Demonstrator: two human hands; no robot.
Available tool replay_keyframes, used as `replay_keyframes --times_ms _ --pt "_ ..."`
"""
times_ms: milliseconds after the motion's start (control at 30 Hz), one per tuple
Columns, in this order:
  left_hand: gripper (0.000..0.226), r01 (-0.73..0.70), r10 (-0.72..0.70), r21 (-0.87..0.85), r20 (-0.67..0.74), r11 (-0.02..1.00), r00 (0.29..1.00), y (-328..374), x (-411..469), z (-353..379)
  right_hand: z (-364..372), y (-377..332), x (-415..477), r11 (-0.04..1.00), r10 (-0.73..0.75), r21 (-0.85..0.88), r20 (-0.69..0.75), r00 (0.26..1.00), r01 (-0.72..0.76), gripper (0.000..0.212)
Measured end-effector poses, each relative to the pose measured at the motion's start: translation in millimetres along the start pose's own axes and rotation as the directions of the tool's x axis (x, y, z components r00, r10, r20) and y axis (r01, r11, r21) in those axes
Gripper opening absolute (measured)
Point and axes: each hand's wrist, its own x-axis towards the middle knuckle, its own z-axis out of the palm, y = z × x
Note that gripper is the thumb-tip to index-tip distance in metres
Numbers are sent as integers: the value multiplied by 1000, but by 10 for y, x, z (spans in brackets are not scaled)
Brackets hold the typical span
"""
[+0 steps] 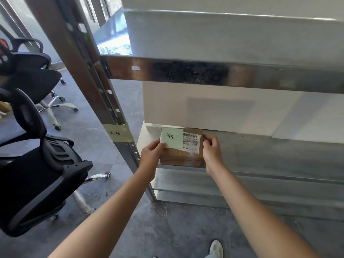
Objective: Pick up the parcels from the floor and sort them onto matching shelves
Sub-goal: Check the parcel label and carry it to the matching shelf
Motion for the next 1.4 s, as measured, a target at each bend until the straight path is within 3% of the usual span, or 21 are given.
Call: replay_keyframes --times_ms 133,300,533,667,833,1000,1133,1267,1400 --pt "14 -67 64 91 34 994 997 11 11 -41 -30 18 -9 995 8 -96 -13 1000 -9 17" --pt "35 -175 169 279 48 944 985 30 -50 -46 -135 105 -82 983 27 -183 12 1000 -24 25" --pt "41 -215 227 354 10 910 974 111 -125 -59 -341 35 -339 895 -276 -363 6 961 259 31" --pt "47 -326 360 442 7 836 933 203 -277 79 -475 -74 -451 855 -359 -385 43 932 347 39" --pt "50 -593 543 526 267 610 796 319 -506 508 -792 -218 -575 803 -425 -435 58 903 406 48" --pt "56 -798 611 551 552 245 568 299 -708 1196 -1267 -314 -645 749 -481 -520 0 877 410 52" --pt "60 -849 580 504 648 158 493 226 -1021 1780 -1803 -366 -667 794 -462 -504 -136 877 340 53" --pt "62 -921 547 383 757 69 356 92 -1364 2395 -2491 -332 -718 819 -451 -501 -257 855 281 55" --pt "64 -968 510 243 825 71 244 -96 -1692 3054 -3268 -309 -838 832 -446 -512 -385 808 215 55"
